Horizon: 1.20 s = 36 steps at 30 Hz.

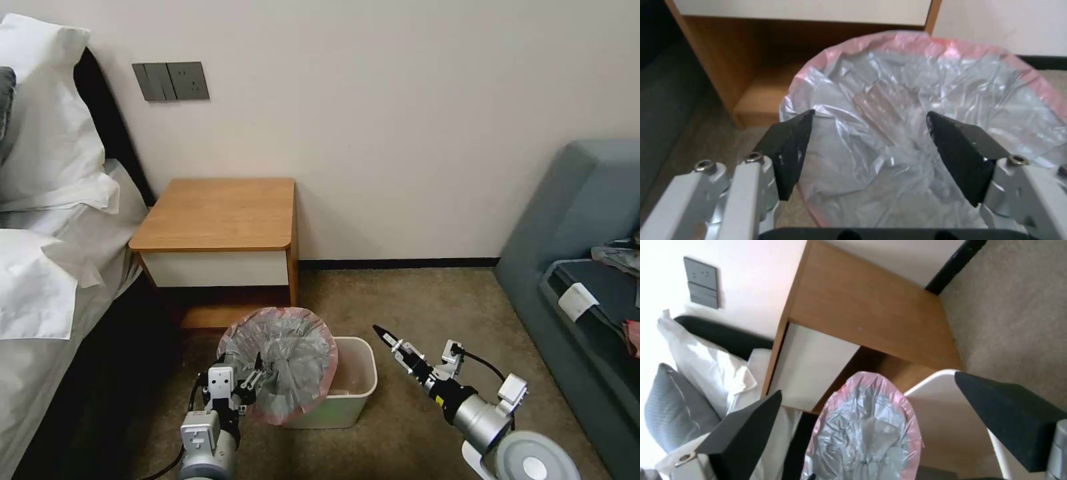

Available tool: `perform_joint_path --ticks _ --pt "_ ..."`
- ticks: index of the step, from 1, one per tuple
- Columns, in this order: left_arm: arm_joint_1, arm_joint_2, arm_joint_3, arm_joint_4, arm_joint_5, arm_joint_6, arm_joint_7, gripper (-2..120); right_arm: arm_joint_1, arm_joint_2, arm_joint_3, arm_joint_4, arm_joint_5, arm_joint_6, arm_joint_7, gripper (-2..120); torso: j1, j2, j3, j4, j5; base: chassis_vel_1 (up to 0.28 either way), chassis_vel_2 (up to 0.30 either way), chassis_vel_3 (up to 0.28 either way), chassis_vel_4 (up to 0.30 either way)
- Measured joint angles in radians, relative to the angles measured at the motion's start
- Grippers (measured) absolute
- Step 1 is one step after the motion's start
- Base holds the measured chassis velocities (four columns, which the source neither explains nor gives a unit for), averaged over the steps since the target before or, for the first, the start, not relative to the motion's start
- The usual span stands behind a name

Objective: Pick up the garbage bag from the table and place it over the trash can.

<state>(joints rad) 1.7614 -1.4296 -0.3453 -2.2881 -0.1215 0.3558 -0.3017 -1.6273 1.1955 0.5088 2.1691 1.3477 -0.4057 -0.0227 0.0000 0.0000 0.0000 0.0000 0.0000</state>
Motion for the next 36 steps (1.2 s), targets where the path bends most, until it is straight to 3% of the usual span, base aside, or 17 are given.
perform_joint_path --ticks 12,36 --pt "-0.025 -0.006 0.004 0.07 -0.022 0.013 -0.002 70 -0.009 0.003 -0.003 -0.01 0.006 0.011 -0.002 100 0.0 0.0 0.0 0.0 0.0 0.0 0.0 0.0 0.0" --pt "-0.111 -0.003 0.034 0.13 -0.05 0.039 0.009 65 -0.017 0.018 -0.02 -0.011 -0.027 0.01 -0.006 100 0.0 0.0 0.0 0.0 0.0 0.0 0.0 0.0 0.0"
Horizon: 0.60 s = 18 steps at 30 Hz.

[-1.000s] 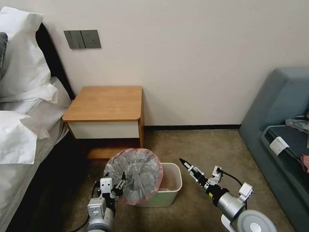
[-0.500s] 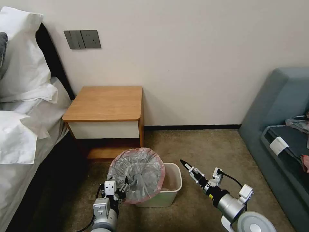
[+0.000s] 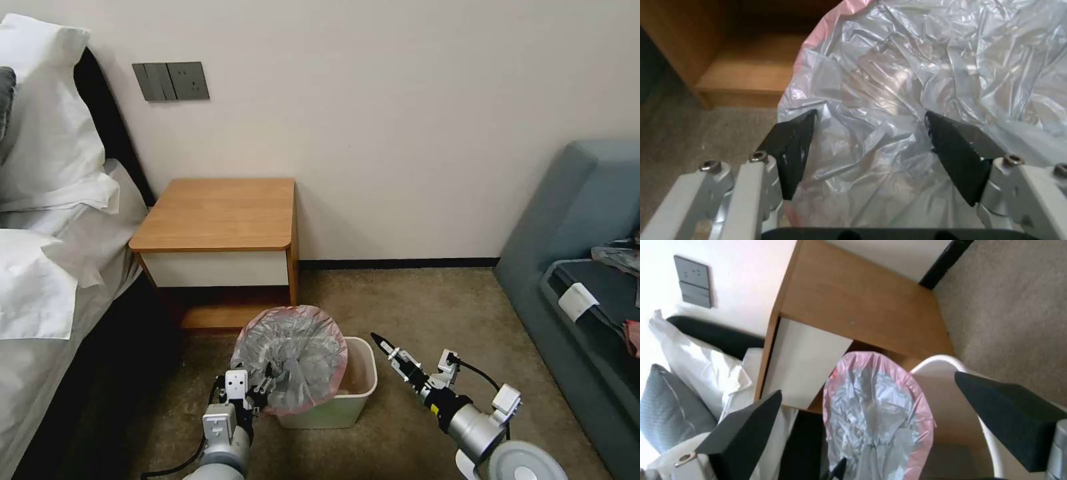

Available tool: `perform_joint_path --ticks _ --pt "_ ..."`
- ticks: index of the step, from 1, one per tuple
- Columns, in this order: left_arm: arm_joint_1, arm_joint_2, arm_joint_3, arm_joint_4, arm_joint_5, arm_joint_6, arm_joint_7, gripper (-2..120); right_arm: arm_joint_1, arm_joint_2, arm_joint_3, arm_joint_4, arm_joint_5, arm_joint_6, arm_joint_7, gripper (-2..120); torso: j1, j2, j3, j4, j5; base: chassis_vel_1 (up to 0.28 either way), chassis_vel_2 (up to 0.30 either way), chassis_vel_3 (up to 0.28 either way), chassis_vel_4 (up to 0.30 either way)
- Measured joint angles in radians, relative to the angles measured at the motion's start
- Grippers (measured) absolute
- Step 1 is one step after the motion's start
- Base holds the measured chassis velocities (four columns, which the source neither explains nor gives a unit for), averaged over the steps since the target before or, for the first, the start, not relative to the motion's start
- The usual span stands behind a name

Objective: Pick up the garbage bag from the table and place it over the trash can.

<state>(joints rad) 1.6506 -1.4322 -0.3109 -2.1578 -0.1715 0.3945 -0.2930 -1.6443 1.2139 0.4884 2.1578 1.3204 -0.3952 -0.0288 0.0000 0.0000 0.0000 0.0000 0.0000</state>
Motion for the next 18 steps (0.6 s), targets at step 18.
perform_joint_path --ticks 18 --pt "-0.074 0.004 0.013 0.043 -0.04 0.07 -0.019 66 0.005 0.009 -0.008 -0.009 -0.022 -0.001 0.005 100 0.0 0.0 0.0 0.0 0.0 0.0 0.0 0.0 0.0"
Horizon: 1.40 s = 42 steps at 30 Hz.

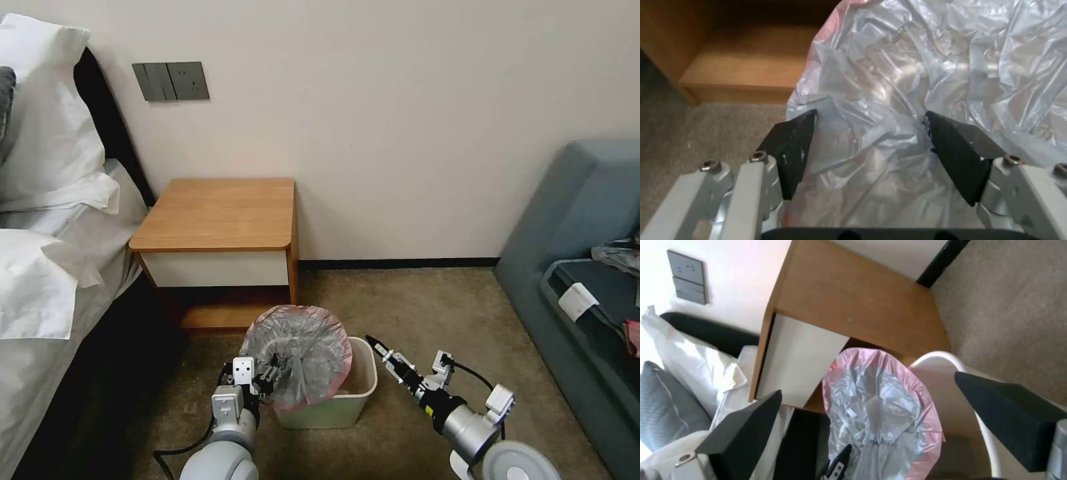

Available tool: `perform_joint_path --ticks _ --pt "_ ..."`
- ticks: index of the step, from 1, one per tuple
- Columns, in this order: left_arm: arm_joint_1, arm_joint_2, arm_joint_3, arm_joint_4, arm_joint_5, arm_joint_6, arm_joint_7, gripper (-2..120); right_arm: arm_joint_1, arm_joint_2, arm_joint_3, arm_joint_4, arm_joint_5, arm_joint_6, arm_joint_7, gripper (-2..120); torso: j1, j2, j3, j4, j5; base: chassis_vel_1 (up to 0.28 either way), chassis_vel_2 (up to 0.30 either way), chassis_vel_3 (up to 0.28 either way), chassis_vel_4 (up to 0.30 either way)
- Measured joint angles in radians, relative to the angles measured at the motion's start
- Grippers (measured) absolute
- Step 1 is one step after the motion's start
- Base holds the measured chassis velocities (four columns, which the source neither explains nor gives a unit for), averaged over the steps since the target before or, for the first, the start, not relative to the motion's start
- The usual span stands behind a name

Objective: Pick up the garbage bag from the table and place it over the trash can.

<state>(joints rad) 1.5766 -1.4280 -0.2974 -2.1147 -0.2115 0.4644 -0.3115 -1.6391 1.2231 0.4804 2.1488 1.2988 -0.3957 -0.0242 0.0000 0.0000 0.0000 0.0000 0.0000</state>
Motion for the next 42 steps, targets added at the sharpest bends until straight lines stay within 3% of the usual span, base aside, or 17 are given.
perform_joint_path --ticks 18,23,25,27,32,36,42 --pt "-0.04 0.005 0.01 0.052 -0.033 0.041 -0.011 63 -0.004 0.008 0.01 -0.006 -0.004 0.004 -0.001 100 0.0 0.0 0.0 0.0 0.0001 0.0 0.0 0.0 0.0" --pt "-0.043 0.008 0.01 0.063 -0.032 0.022 -0.012 38 -0.002 0.013 0.01 -0.002 -0.005 0.004 -0.002 100 0.0 0.0 0.0 0.0 0.0001 0.0 0.0 0.0 0.0" --pt "-0.043 0.008 0.01 0.063 -0.032 0.022 -0.012 38 -0.002 0.013 0.01 -0.002 -0.005 0.004 -0.002 100 0.0 0.0 0.0 0.0 0.0001 0.0 0.0 0.0 0.0" --pt "-0.037 0.008 0.011 0.066 -0.033 -0.002 -0.013 25 0.001 0.014 0.011 0.017 -0.007 0.004 -0.002 100 0.0 0.0 0.0 0.0 0.0 0.0 0.0 0.0 0.0" --pt "-0.021 0.011 0.014 0.066 -0.042 -0.082 -0.003 9 0.01 0.01 0.009 0.094 -0.025 0.003 -0.002 100 0.0 0.0 0.0 -0.0001 -0.0006 0.0 0.0 0.0 0.0" --pt "-0.009 0.017 0.012 0.062 -0.036 -0.142 0.013 5 0.021 0.001 -0.004 0.142 -0.059 -0.001 -0.002 100 0.0 0.0 0.0 -0.0001 -0.0002 0.0 0.0 0.0 0.0" --pt "0.018 0.023 -0.004 0.036 -0.013 -0.242 0.074 5 0.073 -0.034 -0.058 0.194 -0.256 -0.044 -0.025 100 0.0 0.0 0.0 0.0001 0.0001 0.0 0.0 0.0 0.0"
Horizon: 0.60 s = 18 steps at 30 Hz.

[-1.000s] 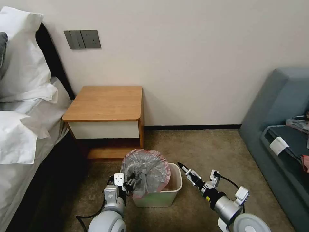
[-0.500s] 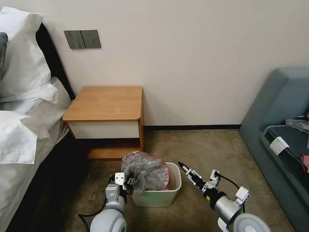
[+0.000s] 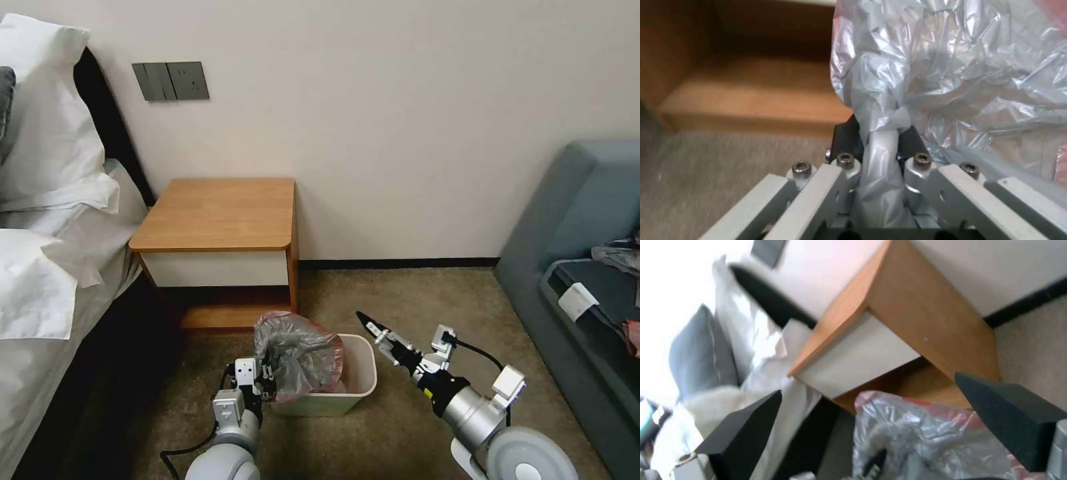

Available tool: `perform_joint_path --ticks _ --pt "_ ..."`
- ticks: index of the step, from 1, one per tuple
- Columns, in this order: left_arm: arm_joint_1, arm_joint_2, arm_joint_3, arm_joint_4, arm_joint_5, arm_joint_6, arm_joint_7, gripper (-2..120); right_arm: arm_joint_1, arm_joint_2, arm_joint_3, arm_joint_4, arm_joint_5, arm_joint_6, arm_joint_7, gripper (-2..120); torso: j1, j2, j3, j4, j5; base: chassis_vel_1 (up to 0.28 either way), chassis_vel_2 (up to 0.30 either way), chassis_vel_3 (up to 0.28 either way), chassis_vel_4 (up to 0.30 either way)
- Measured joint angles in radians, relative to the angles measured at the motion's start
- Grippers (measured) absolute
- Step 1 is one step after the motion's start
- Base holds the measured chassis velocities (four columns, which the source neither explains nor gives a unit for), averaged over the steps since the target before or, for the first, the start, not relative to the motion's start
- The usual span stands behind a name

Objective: Pick up the garbage bag from the table and place it over the trash can.

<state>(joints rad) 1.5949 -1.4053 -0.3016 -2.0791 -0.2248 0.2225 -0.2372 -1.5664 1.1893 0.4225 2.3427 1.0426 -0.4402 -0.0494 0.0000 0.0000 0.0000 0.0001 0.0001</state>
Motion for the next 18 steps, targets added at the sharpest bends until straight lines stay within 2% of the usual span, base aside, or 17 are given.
perform_joint_path --ticks 4,10,13,16,18 --pt "0.006 -0.002 -0.011 -0.015 0.021 -0.043 0.045 5 0.022 -0.024 -0.031 0.021 -0.05 -0.045 -0.007 100 0.0 0.0 0.0 -0.0001 -0.0001 0.0 0.0 0.0 0.0" --pt "0.012 -0.001 -0.03 -0.044 0.026 -0.066 0.078 5 0.046 -0.036 -0.106 0.009 -0.093 -0.058 -0.001 100 0.0 0.0 0.0 0.0 -0.0001 0.0 0.0 0.0 0.0" --pt "0.02 0.002 -0.042 -0.055 0.026 -0.083 0.097 5 0.07 -0.024 -0.146 0.003 -0.114 -0.062 0.051 100 0.0 0.0 0.0 -0.0001 -0.0001 0.0 0.0 0.0 0.0" --pt "0.03 0.004 -0.056 -0.062 0.026 -0.114 0.125 5 0.11 -0.002 -0.196 -0.012 -0.138 -0.065 0.156 100 0.0 0.0 0.0 0.0 -0.0001 0.0 0.0 0.0 0.0" --pt "0.032 0.004 -0.058 -0.065 0.026 -0.117 0.128 5 0.12 0.004 -0.207 -0.019 -0.154 -0.065 0.177 100 0.0 0.0 0.0 -0.0001 -0.0001 0.0 0.0 0.0 0.0"
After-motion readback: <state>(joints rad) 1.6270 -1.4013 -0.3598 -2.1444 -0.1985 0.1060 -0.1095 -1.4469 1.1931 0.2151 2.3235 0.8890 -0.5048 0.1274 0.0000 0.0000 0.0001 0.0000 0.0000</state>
